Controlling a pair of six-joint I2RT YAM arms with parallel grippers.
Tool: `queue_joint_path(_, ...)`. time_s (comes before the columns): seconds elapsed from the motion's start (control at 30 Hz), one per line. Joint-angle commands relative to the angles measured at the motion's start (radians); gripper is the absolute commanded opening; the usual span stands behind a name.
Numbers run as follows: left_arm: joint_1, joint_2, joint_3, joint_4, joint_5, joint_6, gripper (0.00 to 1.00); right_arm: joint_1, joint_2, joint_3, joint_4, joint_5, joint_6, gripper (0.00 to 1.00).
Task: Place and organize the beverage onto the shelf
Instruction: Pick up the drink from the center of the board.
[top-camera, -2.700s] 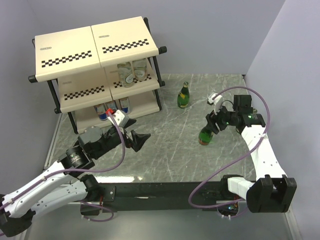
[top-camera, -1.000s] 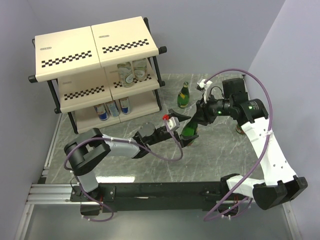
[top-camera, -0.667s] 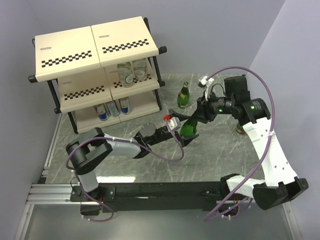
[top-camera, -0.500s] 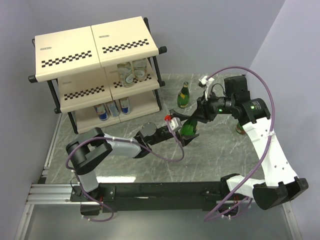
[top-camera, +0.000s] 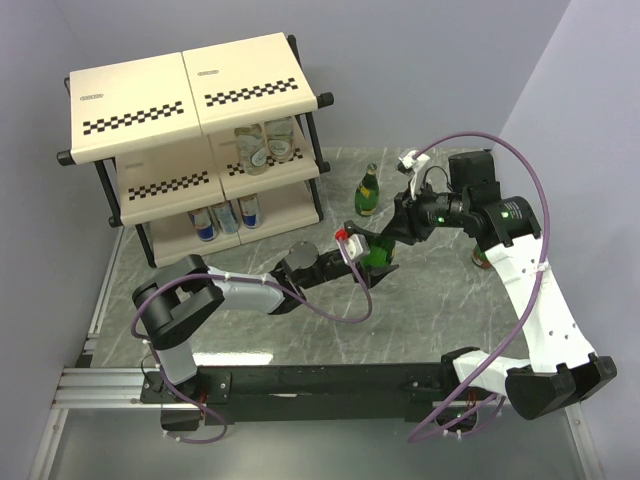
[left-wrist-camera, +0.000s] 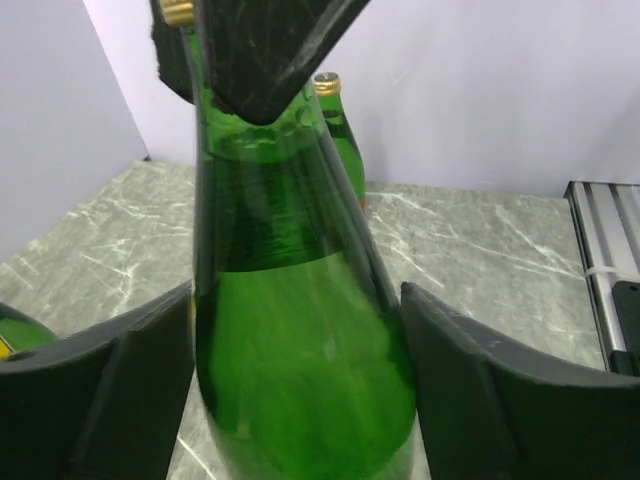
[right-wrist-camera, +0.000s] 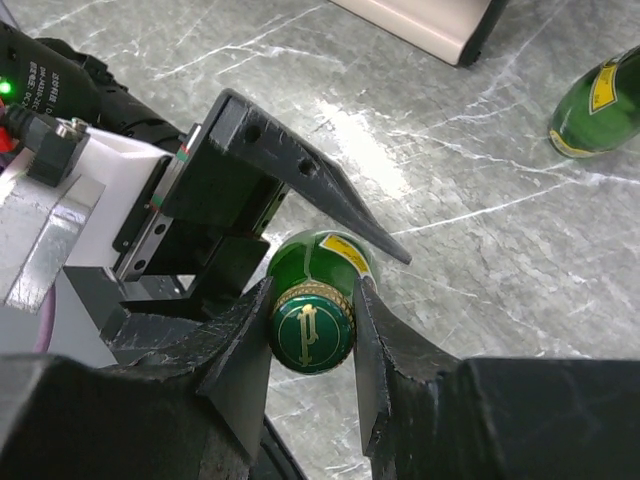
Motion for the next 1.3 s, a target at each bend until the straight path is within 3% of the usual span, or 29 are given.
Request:
queue_joint_path(0.0, -0.003, 0.013, 0.053, -0.04, 0.0, 0.025, 0.74, 0.006, -0.03, 0.076, 0.111, -0.045, 0.022, 0.0)
queue_joint_path(0.07, -0.002, 0.013, 0.055, -0.048, -0.005, 0.025, 0.59, 0.006, -0.032, 0.07, 0.114, -0.041, 0.024, 0.0)
queue_joint_path(0.17, -0.002, 0.008, 0.053, -0.048, -0.013, 0.03, 0.11, 0.006, -0.036, 0.062, 0.125, -0.041, 0.027, 0.0)
queue_joint_path(0.2, -0.002, 0.008, 0.053, -0.046, -0.02, 0.024, 0.0, 0.006, -0.036, 0.057, 0.126, -0.042, 0.03, 0.0)
queue_joint_path(0.37, -0.002, -0.036, 0.032, -0.034, -0.074, -0.021, 0.0, 0.006, -0.043, 0.027, 0.155, -0.055, 0.05, 0.0)
queue_joint_path(0.4, -0.002, -0.055, 0.026, -0.019, -0.095, -0.027, 0.0, 0.006, -0.047, 0.021, 0.16, -0.061, 0.056, 0.05)
queue_joint_path(0.47, -0.002, -0.072, 0.007, -0.004, -0.114, -0.027, 0.0, 0.006, -0.053, -0.008, 0.193, -0.056, 0.073, 0.25)
queue_joint_path(0.5, -0.002, -0.086, 0.001, 0.0, -0.12, -0.028, 0.0, 0.006, -0.064, -0.016, 0.209, -0.042, 0.099, 0.45)
queue_joint_path(0.63, -0.002, -0.107, -0.022, -0.008, -0.143, -0.065, 0.0, 0.006, -0.079, -0.042, 0.253, -0.038, 0.133, 0.7)
queue_joint_path(0.87, 0.001, -0.142, -0.078, 0.023, -0.171, -0.081, 0.0, 0.0, -0.108, -0.025, 0.284, -0.013, 0.163, 0.76)
queue_joint_path(0.97, 0.001, -0.199, -0.106, 0.006, -0.19, -0.079, 0.0, -0.059, -0.142, -0.056, 0.347, 0.036, 0.223, 0.76)
queue_joint_path(1.13, 0.0, -0.366, -0.105, -0.193, -0.252, -0.056, 0.0, -0.236, -0.179, -0.215, 0.492, 0.05, 0.306, 0.75)
queue_joint_path(1.27, 0.001, -0.504, -0.051, -0.42, -0.37, -0.009, 0.0, -0.274, -0.182, -0.343, 0.575, 0.016, 0.36, 0.74)
